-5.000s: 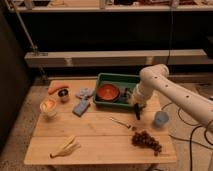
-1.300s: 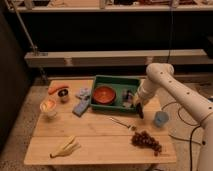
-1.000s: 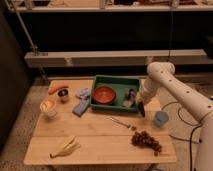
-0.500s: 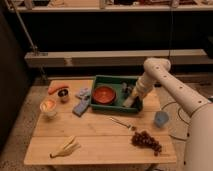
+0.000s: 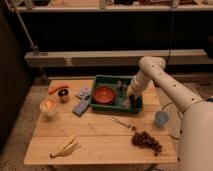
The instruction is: Wipe tray with brush
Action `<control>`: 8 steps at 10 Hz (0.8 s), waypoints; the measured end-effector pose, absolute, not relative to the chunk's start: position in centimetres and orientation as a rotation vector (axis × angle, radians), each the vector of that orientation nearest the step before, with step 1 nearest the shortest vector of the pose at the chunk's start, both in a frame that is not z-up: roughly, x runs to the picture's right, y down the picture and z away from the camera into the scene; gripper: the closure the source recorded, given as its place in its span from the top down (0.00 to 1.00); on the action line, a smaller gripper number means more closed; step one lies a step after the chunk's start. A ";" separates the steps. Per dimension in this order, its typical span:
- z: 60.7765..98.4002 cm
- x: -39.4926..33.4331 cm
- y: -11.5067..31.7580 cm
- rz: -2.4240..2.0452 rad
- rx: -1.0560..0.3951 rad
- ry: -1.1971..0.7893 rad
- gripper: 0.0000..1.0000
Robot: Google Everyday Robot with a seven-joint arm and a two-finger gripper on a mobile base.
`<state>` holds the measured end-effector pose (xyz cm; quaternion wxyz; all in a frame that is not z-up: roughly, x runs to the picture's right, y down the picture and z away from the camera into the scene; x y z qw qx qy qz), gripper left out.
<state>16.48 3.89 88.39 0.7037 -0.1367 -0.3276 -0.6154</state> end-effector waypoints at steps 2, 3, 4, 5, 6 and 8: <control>87.2 15.8 4.7 -1.380 -0.297 -0.755 0.00; 86.7 15.8 5.2 -1.383 -0.298 -0.761 0.00; 85.9 16.0 6.0 -1.383 -0.303 -0.767 0.00; 85.2 16.6 6.7 -1.381 -0.311 -0.767 0.00; 84.9 17.0 7.0 -1.381 -0.319 -0.766 0.00; 84.0 18.7 7.8 -1.373 -0.341 -0.753 0.00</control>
